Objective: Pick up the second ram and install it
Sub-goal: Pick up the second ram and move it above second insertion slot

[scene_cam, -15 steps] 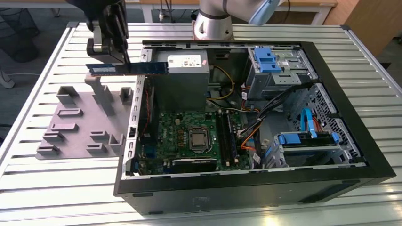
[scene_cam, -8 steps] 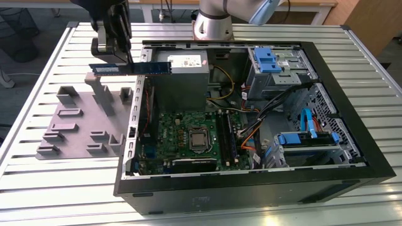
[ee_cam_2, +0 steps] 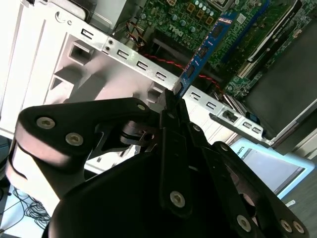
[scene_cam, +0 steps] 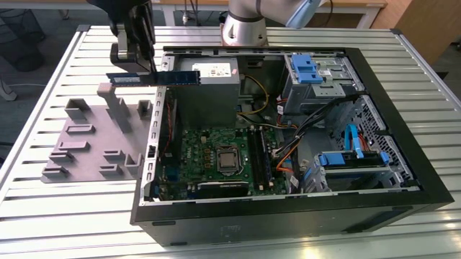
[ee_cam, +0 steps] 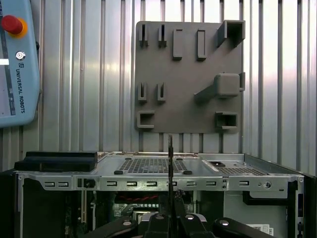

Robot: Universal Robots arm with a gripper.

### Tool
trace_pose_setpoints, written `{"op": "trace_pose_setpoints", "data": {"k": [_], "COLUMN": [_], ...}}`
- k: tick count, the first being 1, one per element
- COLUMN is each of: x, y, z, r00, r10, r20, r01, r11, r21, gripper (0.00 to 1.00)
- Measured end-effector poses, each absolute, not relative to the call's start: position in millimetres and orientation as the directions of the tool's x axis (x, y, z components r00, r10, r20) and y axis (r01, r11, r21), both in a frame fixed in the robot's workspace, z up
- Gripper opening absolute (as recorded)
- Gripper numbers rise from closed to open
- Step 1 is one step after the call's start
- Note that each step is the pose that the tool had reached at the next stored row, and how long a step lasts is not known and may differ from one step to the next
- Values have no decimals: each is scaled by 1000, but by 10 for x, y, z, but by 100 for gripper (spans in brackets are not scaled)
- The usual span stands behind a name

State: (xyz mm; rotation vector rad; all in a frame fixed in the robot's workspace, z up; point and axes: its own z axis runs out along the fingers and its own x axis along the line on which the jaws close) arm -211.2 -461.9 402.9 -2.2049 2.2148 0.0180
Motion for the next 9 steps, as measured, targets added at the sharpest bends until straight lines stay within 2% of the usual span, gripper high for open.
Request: {"op": "trace_pose_setpoints", "data": {"k": [9], "x": [-2047], "y": [-4619], "z": [4029], "r00": [-4], "r10": [-1000], "r20": [-20], "r01": [-1000], "r11": [4], "r21": [-3], "gripper": [14]}}
